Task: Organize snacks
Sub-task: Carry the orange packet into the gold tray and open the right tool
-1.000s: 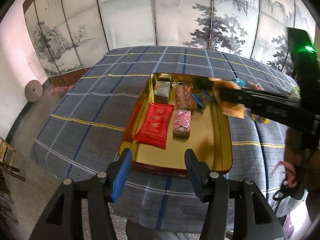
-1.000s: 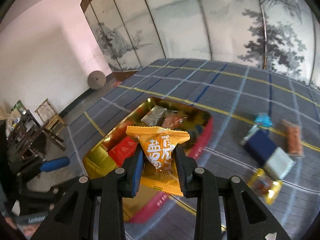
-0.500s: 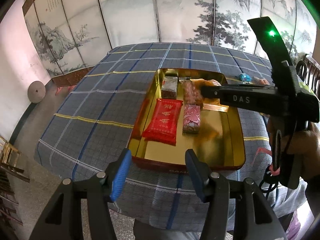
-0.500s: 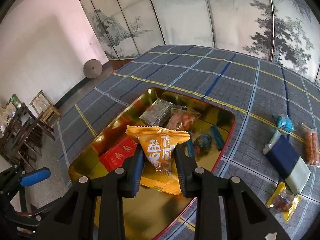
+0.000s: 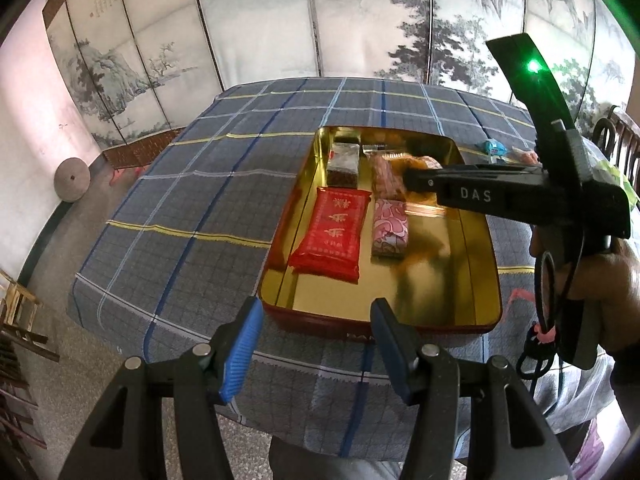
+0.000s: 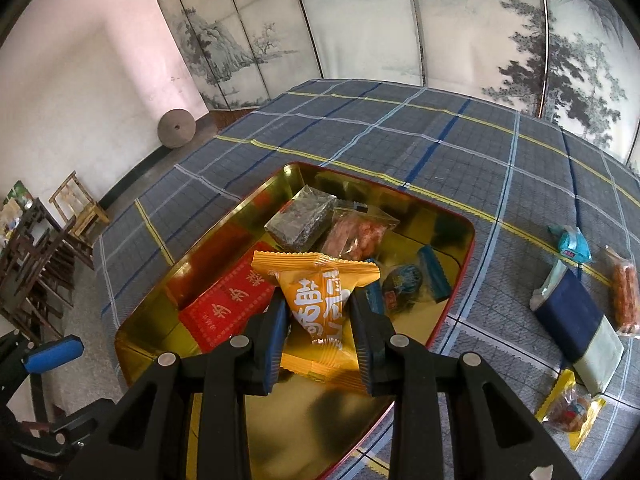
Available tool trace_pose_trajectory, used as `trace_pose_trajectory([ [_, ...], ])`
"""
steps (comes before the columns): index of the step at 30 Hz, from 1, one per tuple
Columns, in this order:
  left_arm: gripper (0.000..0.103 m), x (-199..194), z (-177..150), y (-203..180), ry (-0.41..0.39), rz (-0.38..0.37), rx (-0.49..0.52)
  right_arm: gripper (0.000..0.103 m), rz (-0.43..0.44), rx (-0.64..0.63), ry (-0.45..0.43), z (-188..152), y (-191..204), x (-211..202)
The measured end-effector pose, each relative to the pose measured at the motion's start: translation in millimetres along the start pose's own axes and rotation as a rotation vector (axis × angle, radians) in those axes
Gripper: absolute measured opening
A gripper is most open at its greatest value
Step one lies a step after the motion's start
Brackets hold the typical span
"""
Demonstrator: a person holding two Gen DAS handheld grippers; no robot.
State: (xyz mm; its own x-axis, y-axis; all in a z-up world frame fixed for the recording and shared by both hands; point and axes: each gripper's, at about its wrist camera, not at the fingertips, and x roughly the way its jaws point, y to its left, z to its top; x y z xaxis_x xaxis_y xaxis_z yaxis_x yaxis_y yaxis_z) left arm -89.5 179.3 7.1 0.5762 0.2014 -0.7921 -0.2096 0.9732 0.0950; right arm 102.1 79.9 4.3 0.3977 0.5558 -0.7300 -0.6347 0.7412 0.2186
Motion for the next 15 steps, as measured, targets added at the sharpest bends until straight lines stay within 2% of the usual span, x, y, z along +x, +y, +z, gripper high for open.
trace_pose_trajectory([
  [5, 0.057, -0.4, 0.1, -1.3, 0.001, -0.002, 0.003, 0.031, -0.001, 0.018, -0.019, -1.5, -4.3, -5.4],
  [9, 0.057, -4.2, 0.2, -2.3, -0.002, 0.001, 0.01, 0.031, 0.016, 0.038, -0.064, -8.9, -14.1, -27.5],
  [13, 0.057, -9.5, 3.7, -4.0, -0.018, -0.007, 0.011, 0.032, -0.042, 0.033, -0.111, -37.6, -35.5, -65.6],
  [15, 0.057, -10.6, 5.4, -7.8, -0.018, -0.017, 0.014, 0.034, -0.099, 0.055, -0.125, -58.7, -57.7, -86.6],
])
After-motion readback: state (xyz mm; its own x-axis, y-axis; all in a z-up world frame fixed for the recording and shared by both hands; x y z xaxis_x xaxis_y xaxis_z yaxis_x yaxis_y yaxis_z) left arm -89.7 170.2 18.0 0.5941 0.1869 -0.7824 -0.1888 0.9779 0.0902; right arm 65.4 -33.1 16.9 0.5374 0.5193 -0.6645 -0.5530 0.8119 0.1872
